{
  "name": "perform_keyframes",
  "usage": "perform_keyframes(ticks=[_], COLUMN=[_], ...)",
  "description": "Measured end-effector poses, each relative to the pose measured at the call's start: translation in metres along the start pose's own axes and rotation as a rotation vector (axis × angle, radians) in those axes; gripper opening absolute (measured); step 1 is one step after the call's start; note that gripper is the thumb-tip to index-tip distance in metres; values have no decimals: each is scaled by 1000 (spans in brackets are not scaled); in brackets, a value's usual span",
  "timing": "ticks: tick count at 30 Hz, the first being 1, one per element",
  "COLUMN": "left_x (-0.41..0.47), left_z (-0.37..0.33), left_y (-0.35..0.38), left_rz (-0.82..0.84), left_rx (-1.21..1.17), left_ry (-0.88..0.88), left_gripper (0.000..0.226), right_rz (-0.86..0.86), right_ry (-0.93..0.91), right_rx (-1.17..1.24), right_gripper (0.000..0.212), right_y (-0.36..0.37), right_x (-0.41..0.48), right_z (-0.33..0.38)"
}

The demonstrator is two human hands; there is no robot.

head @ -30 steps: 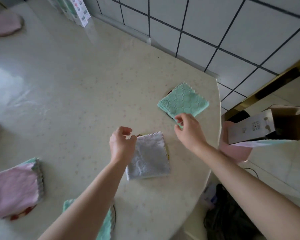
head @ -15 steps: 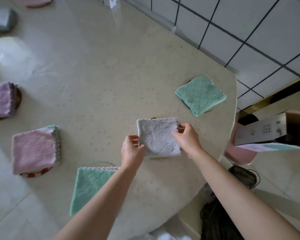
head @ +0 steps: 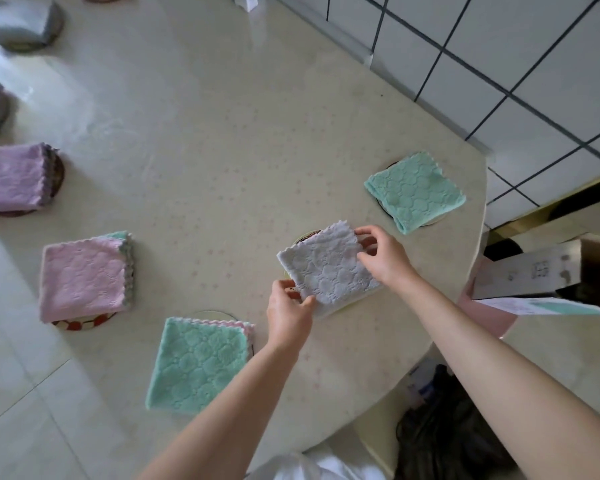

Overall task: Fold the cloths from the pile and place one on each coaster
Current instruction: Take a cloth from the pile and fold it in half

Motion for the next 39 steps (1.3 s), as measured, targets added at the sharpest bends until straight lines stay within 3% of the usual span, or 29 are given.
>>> perform_keyframes(ticks=[9,15,20,28,31,39], left_x=[7,1,-3,-6,-2,-4], left_z=[-1,3,8,40,66,113], left_y=[-4,-32,-83,-172,-199,-226], left_rz=[-4,-58,-28,-232,-303,-142], left_rx=[118,177,224,299,347,376], left_ry=[47,101,184,334,313,200], left_gripper=[24,24,18,23,26,30], right_rz=[-23,-121,-67,124,152,40], right_ry=[26,-166,-254,-74,6,190], right_rx=[-186,-346,-265,-7,37,67], right_gripper=[28,31,27,21,21,31], right_y=[6,9,42,129,154,187], right_x=[0,-28,-65,-128,-151,-182], right_z=[-13,8,36,65,72,94])
Point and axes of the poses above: each hand's wrist, its own x-axis towards the middle knuckle, its own y-axis out of the palm, z = x × y, the point moved 2 cm from there along x, towards the middle knuckle, and after that the axes turned 6 degrees about -y, right-handed, at the moved point
